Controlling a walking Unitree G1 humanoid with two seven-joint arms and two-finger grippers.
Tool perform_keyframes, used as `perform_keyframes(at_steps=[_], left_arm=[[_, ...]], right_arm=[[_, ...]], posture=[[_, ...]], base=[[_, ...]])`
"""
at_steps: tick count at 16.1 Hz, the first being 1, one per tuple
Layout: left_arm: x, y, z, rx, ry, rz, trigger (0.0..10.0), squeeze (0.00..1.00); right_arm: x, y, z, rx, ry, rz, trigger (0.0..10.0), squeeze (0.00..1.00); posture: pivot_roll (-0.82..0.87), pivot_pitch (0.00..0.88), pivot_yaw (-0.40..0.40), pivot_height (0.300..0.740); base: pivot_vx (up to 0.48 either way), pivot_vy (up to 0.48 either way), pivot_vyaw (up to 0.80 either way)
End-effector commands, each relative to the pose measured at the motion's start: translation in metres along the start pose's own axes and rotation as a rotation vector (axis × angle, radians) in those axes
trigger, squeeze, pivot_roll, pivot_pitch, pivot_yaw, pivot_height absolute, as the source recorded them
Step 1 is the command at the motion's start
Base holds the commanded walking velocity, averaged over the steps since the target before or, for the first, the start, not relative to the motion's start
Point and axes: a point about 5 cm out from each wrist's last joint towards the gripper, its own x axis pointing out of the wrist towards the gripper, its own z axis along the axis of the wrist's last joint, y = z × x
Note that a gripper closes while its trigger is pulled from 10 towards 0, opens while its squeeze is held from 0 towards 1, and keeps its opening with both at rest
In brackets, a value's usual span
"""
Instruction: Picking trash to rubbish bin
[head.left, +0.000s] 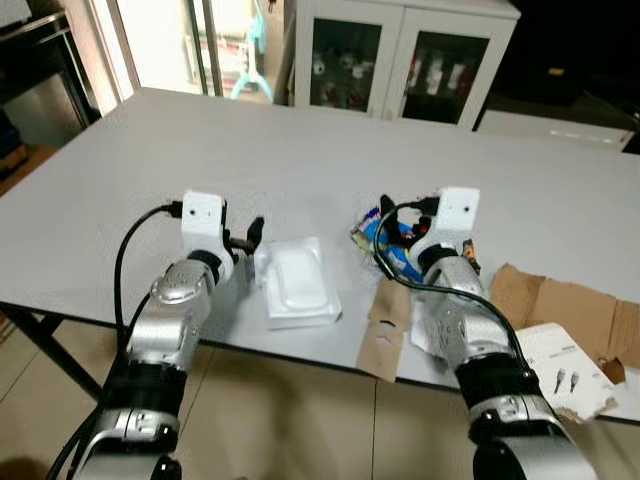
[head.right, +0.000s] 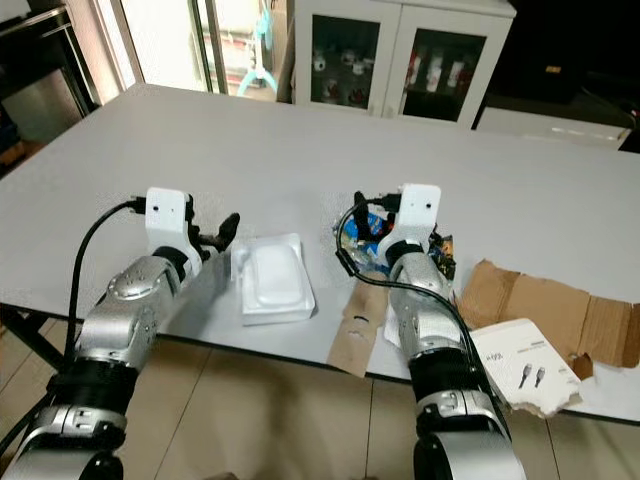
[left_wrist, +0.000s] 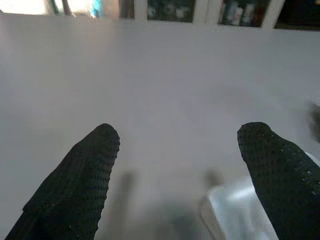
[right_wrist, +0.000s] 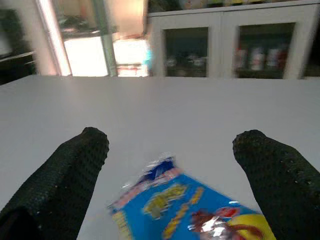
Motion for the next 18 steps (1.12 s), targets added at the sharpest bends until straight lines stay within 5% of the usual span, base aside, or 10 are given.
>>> perform_keyframes(at_steps=[1,5,11,16,18], left_arm=[[-0.002,-0.007,0.005,-0.004,0.003,-0.044,10.0,0.0],[-0.006,-0.009,0.006,0.01,0.041,-0.069,10.0,0.0],[-0.014,0.006,0.011,0.053,0.091,-0.113,10.0,0.0],[-0.02,0.01,0.017,0.002,0.146,-0.186,10.0,0.0],[-0.021,0.014,0.013,0.053,0.194,-0.182,10.0,0.0]], right_arm=[[-0.001,0.005,0.003,-0.019,0.009,0.056,10.0,0.0],[-0.007,0.011,0.016,-0.046,-0.012,0.195,10.0,0.0],[-0.042,0.003,0.048,-0.08,-0.041,0.626,10.0,0.0],[-0.063,0.004,0.054,-0.047,-0.011,0.796,10.0,0.0],[-0.066,0.007,0.052,-0.029,-0.006,0.822,10.0,0.0]], posture=[[0.01,0.046,-0.051,0.74],[0.0,0.04,-0.054,0.74],[-0.01,0.024,-0.058,0.74],[-0.01,0.019,-0.055,0.74],[-0.01,0.018,-0.051,0.74]], base=[[0.0,0.0,0.0],[0.0,0.0,0.0],[0.0,0.0,0.0],[0.0,0.0,0.0],[0.0,0.0,0.0]])
